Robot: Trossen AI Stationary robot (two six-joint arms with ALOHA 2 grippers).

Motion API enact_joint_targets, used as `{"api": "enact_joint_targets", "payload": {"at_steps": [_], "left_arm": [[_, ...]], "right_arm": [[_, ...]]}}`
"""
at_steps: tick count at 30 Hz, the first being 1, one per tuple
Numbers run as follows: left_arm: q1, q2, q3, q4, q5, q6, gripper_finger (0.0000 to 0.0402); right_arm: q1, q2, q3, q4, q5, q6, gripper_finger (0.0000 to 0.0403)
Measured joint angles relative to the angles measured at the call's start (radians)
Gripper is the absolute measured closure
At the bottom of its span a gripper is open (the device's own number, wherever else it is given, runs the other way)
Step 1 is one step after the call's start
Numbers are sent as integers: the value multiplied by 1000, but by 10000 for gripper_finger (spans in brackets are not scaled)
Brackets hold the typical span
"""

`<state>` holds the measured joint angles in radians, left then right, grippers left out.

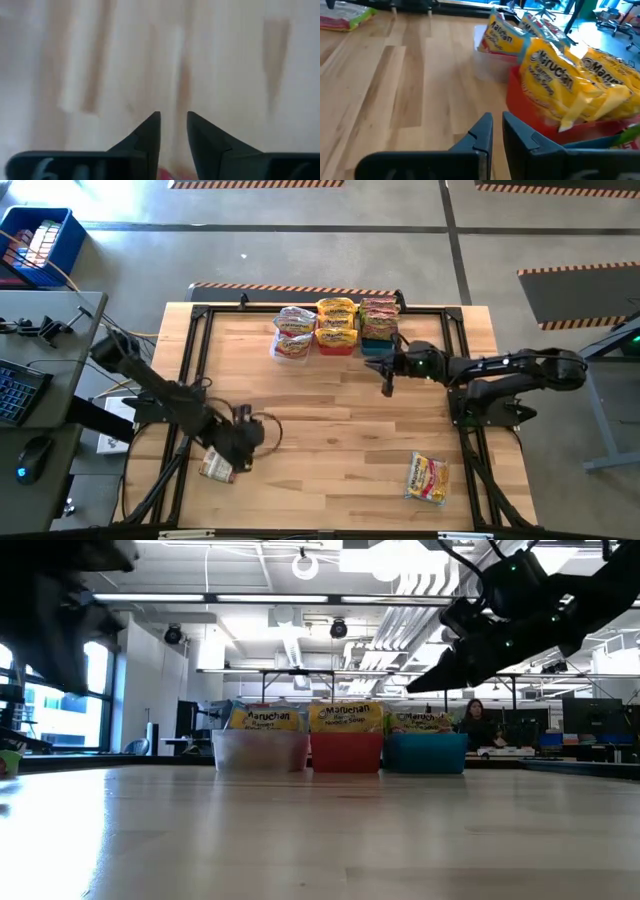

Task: Sort Maruchan noodles
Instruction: Put the green noodle pack into the blue bin

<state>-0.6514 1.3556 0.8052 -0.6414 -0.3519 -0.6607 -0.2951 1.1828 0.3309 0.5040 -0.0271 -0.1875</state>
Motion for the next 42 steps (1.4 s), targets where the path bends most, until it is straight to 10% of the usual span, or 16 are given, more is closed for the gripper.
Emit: {"api": "enact_joint_targets", "payload": {"at_steps": [12,25,42], "left_arm": [[-213,443,415,-494,181,-171,231],[-308,734,598,-617,240,-39,199],[-276,716,620,-761,237,-5,390]], "right_arm": [[99,0,0,-7,44,0,376],[100,0,0,-9,44,4,376],[100,0,1,-13,0,32,374]]}}
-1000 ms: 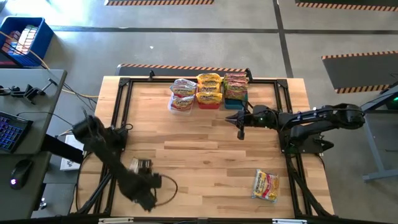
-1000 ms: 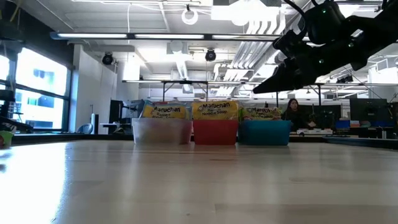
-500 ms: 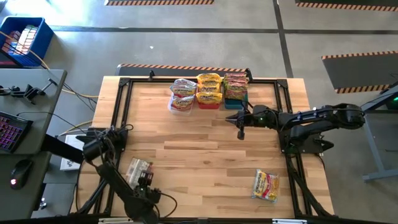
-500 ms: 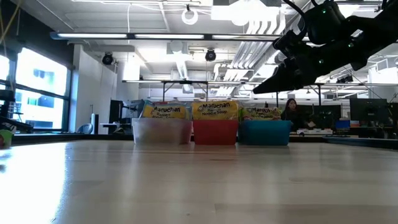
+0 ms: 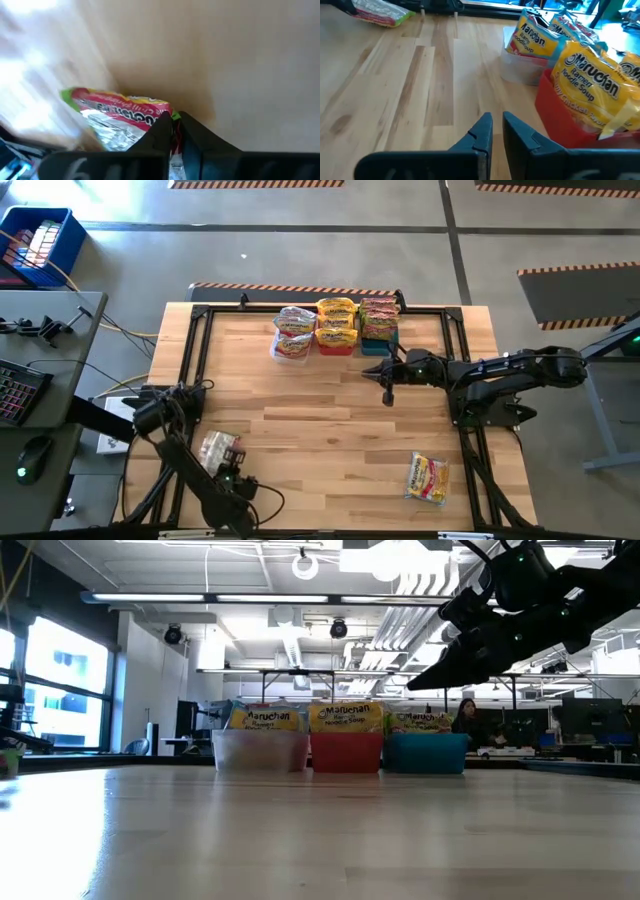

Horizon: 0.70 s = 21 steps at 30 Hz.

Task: Sort Maruchan noodles
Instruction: Put the green noodle pack into the blue bin

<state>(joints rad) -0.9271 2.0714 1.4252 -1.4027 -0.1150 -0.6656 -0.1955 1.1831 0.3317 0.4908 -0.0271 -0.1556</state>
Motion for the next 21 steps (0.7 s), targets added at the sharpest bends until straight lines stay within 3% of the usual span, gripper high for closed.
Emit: {"api": "enact_joint_targets", "payload": {"at_steps": [5,11,21], "left_arm": [[21,-121,13,35,-180,-25,399],[57,-286,14,155,-410,12,401],[176,-343,12,404,-474,359,401]], "right_arm": [[27,0,0,1,-1,1,348],[127,0,0,5,-10,1,280],[324,92,8,193,-10,-1,184]]}}
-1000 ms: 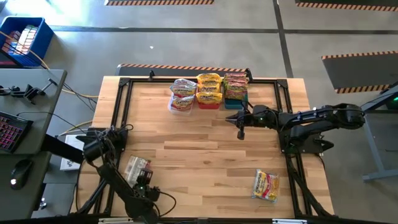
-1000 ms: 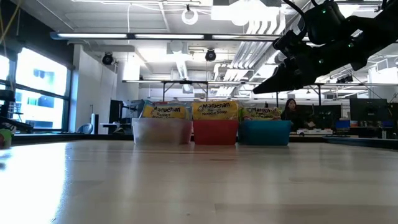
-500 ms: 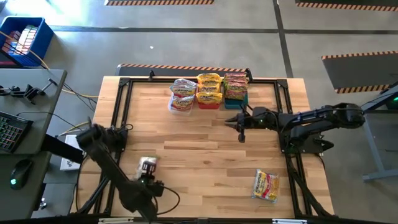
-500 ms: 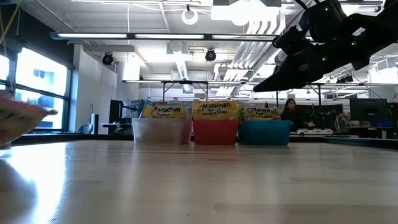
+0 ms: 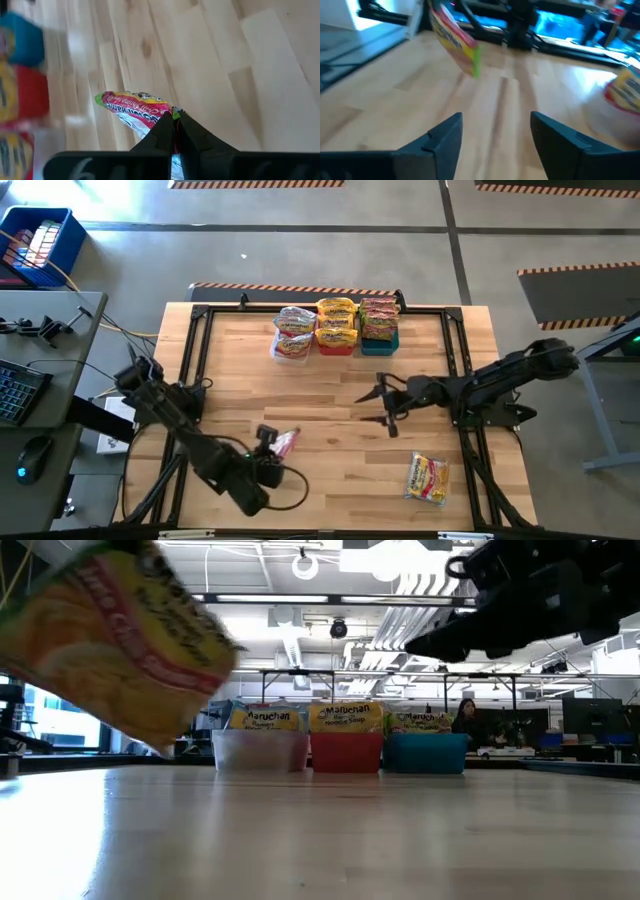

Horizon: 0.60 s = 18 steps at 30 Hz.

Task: Sort Maruchan noodles
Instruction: Put the green noodle pack into the blue bin

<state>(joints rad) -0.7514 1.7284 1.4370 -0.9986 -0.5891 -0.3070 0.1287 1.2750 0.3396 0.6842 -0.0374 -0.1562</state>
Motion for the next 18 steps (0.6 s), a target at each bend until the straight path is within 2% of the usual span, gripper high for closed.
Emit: {"api": "enact_joint_targets", "payload": {"at_steps": [6,12,18], "left_arm": [[79,-5,-75,205,64,239,401],[149,-10,-113,302,106,373,401],[194,-10,-136,368,135,462,401]], "right_arm": [[58,143,142,-16,-21,-17,167],[61,319,374,-202,-119,-17,152],[59,450,596,-392,-125,-25,137]]}}
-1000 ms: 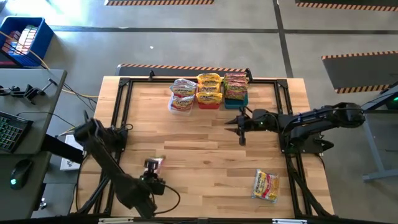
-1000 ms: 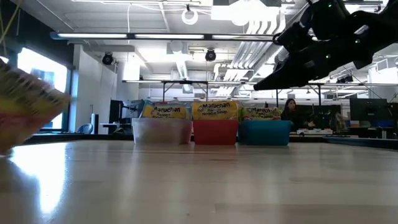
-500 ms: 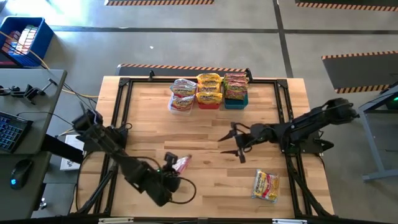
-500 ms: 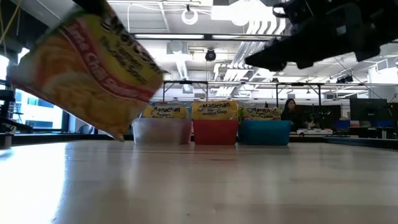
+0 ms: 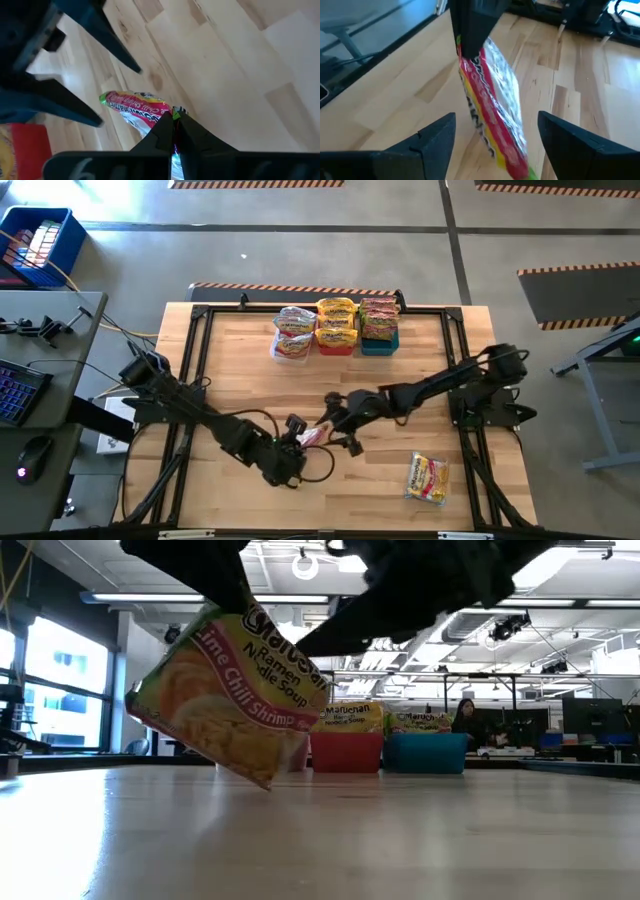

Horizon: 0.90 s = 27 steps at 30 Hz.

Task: Sort Maruchan noodles
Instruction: Put the green noodle pack into the blue bin

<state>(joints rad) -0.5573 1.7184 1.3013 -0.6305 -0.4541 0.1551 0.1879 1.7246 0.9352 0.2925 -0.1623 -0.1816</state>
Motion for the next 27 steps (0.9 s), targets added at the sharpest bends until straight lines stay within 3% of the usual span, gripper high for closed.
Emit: {"api": "enact_joint_targets", "payload": {"at_steps": [6,19,27], "left_arm": [[12,0,0,24,-19,39,401],[44,0,0,58,-57,47,401],[49,0,0,55,-49,39,401]], "right_arm": [[-11,72,106,-62,-17,-6,137],[-16,130,125,-64,-21,0,141],[-17,136,125,-72,-59,1,221]]}}
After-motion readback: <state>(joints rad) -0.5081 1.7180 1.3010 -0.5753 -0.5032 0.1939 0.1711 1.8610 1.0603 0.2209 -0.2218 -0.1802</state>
